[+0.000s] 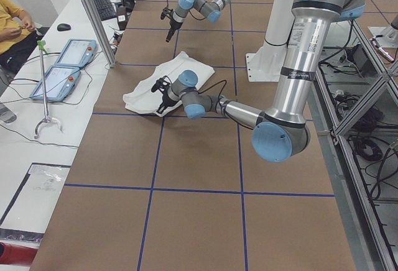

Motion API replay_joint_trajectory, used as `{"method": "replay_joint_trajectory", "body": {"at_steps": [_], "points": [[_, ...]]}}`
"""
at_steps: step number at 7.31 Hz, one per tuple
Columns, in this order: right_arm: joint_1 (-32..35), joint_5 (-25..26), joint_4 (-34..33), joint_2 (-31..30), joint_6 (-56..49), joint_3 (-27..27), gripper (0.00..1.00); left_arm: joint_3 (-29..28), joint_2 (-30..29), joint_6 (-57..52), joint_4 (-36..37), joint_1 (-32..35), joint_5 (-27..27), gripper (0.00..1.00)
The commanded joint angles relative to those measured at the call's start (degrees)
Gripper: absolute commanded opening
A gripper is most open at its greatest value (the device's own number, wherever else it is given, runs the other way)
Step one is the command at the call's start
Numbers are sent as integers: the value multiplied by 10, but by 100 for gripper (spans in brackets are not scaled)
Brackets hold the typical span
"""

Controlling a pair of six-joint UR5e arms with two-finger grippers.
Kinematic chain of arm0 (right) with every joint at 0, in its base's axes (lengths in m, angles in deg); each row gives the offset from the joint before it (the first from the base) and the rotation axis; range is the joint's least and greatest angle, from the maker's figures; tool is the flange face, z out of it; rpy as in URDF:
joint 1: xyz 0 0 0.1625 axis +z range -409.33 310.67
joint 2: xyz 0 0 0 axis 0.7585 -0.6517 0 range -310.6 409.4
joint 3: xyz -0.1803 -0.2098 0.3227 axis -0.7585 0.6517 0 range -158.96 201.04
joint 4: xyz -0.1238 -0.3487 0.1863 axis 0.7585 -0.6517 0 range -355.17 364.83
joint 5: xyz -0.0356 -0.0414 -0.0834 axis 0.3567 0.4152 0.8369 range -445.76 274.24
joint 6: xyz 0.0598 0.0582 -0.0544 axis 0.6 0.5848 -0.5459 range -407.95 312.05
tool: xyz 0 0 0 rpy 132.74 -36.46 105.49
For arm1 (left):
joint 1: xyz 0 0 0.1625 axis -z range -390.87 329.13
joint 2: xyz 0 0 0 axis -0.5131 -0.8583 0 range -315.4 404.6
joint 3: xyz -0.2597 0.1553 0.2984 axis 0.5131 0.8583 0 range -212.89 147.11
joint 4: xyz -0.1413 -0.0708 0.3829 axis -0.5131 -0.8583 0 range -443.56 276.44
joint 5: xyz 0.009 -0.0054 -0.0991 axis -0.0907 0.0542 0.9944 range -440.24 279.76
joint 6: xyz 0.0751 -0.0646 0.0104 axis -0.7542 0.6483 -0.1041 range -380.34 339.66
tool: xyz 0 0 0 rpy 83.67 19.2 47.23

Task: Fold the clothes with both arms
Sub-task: 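Drag the shirt edge away from the robot with the left gripper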

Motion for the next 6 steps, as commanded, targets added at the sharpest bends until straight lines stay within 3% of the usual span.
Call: {"method": "replay_joint_trajectory", "body": {"at_steps": [1,2,3,4,5,6], "points": [[-12,1,1,4,2,-9,100,-227,-178,-32,-3,43,-2,0],[-18,2,15,4,3,-7,100,-250,-193,-33,-5,48,-2,0],[-27,2,42,4,16,-4,100,-249,-186,-46,-20,52,-1,79],[-29,3,54,6,34,-2,100,-227,-167,-68,-60,56,6,100],[-32,4,64,17,45,9,100,-200,-146,-65,-64,60,63,100],[-32,3,102,53,51,62,99,-171,-125,-63,-64,62,74,100]]}}
